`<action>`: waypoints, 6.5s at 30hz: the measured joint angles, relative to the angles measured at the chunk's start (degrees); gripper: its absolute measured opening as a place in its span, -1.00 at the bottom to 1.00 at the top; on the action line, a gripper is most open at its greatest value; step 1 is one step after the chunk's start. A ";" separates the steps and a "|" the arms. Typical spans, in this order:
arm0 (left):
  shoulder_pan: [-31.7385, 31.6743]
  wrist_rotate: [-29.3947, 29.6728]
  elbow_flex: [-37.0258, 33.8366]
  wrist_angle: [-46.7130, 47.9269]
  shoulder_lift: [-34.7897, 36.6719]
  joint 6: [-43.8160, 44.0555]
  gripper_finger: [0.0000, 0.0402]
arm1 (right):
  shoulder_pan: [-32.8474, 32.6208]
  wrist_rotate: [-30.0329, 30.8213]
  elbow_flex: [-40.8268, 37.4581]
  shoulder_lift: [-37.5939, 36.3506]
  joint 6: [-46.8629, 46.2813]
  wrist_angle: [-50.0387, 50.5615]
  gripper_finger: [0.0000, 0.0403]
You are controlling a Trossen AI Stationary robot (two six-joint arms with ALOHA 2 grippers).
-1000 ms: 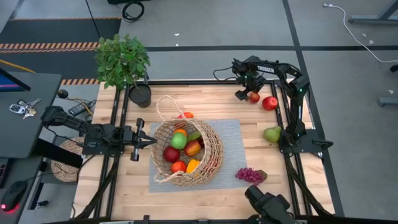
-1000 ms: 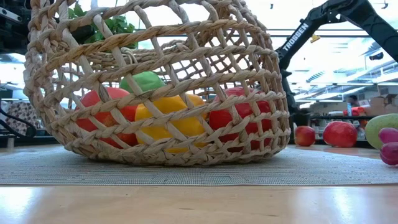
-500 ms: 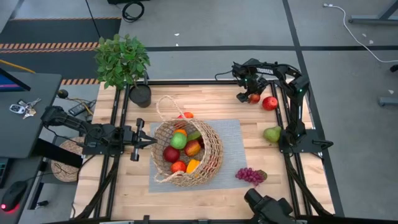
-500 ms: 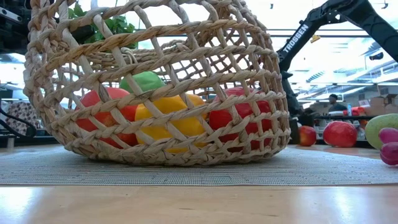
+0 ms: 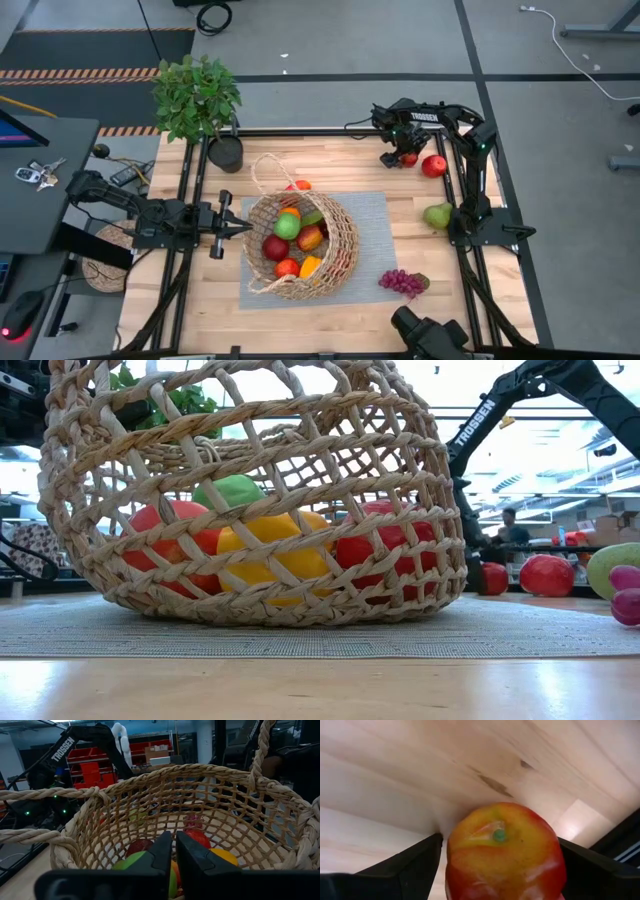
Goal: Build produce basket
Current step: Put the red apple into the brown woven basket
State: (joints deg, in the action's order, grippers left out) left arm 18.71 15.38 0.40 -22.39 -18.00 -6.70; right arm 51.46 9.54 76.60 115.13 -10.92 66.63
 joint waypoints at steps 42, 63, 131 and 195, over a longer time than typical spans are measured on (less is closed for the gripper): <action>-0.01 0.00 0.00 0.00 0.01 0.00 -0.85 | -15.02 -8.36 0.44 -18.33 -1.08 5.67 0.36; 0.00 0.00 0.01 0.00 0.01 0.00 -0.82 | -25.32 -18.59 -1.07 -23.10 -1.56 4.36 0.36; -0.01 0.00 0.00 0.02 0.02 0.00 -0.82 | -53.58 -23.71 -5.38 -41.68 -8.48 -35.68 0.36; -0.01 0.00 0.00 0.08 0.02 0.00 -0.84 | -57.52 -16.40 3.49 -22.82 17.27 -71.61 0.36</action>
State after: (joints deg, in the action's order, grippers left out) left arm 18.70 15.37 0.41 -22.31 -17.98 -6.70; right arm -6.06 -6.86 80.09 92.31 6.35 -4.98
